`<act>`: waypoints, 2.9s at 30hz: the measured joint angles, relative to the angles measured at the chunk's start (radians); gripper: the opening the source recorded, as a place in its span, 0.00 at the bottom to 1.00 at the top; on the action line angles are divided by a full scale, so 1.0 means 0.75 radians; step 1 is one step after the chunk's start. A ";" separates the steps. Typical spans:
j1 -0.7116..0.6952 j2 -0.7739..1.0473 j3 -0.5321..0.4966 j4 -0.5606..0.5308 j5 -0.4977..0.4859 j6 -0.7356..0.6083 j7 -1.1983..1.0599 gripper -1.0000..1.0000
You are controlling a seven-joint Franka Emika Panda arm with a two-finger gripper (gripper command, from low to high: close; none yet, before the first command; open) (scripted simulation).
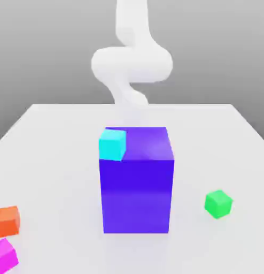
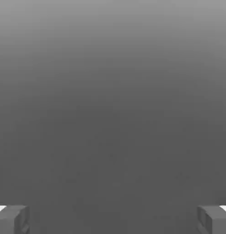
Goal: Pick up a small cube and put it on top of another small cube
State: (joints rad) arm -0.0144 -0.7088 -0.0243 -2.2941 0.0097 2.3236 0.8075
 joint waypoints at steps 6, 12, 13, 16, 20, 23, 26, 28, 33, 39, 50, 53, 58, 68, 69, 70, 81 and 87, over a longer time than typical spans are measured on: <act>-0.044 0.297 -0.086 0.019 0.035 0.078 0.022 0.50; -0.091 0.587 -0.170 0.038 0.085 0.153 0.032 0.50; -0.099 0.635 -0.183 0.041 0.095 0.165 0.032 0.50; -0.127 0.781 -0.221 0.051 0.128 0.202 0.032 0.50; -0.199 0.975 -0.256 0.064 0.175 0.251 0.029 0.50; -0.237 1.121 -0.270 0.073 0.205 0.288 0.030 0.50; -0.276 1.267 -0.289 0.083 0.233 0.325 0.034 0.50; -0.304 1.363 -0.302 0.089 0.249 0.350 0.037 0.50; -0.376 1.605 -0.277 0.125 0.315 0.469 0.010 0.50; -0.405 1.689 -0.243 0.144 0.346 0.530 -0.012 0.00; -0.330 1.471 -0.273 0.077 0.292 0.368 0.066 0.00; -0.249 1.438 -0.191 0.039 0.316 0.356 0.092 0.00; -0.110 1.388 -0.039 -0.027 0.366 0.343 0.131 0.00; 0.181 1.278 0.279 -0.182 0.486 0.322 0.238 0.00; 0.215 1.261 0.311 -0.204 0.496 0.320 0.262 0.00; 0.247 1.240 0.338 -0.227 0.501 0.319 0.292 0.00; 0.411 0.992 0.399 -0.460 0.331 0.375 0.810 0.00; 0.454 0.853 0.453 -0.589 0.209 0.426 1.109 0.00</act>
State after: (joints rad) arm 0.3264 -0.0686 0.3152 -2.7356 0.1666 2.6431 1.6391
